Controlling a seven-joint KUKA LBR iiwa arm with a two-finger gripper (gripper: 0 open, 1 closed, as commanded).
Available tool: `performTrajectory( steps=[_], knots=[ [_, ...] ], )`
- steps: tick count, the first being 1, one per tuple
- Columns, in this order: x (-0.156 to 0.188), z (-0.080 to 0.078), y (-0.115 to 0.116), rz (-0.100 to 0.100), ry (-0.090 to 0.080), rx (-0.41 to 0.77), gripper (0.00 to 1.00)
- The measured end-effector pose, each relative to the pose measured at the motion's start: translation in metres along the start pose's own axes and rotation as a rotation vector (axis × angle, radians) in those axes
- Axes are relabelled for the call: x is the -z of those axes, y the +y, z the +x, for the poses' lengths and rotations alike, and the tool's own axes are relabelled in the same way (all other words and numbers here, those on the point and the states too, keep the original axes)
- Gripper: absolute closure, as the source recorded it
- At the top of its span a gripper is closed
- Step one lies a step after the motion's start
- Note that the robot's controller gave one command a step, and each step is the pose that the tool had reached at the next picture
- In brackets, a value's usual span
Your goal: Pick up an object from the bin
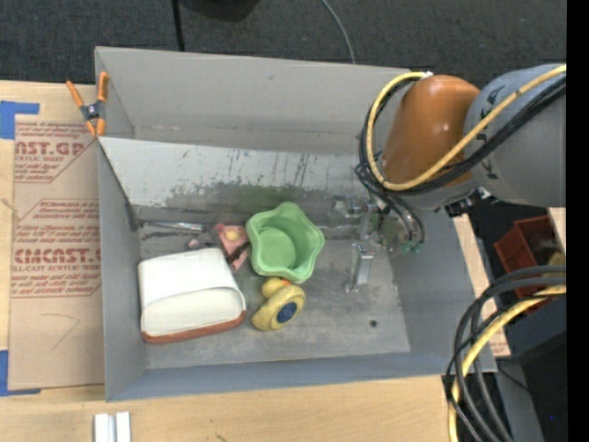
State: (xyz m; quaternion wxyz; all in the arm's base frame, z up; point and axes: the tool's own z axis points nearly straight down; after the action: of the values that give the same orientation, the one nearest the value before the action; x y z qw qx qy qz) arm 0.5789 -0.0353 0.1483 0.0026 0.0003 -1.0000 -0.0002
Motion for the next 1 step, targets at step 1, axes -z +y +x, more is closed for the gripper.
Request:
performTrajectory(
  steps=[1],
  knots=[
    [0.0050,-0.0015,0.0000,0.001,-0.007,0.001,0.00]
  ],
)
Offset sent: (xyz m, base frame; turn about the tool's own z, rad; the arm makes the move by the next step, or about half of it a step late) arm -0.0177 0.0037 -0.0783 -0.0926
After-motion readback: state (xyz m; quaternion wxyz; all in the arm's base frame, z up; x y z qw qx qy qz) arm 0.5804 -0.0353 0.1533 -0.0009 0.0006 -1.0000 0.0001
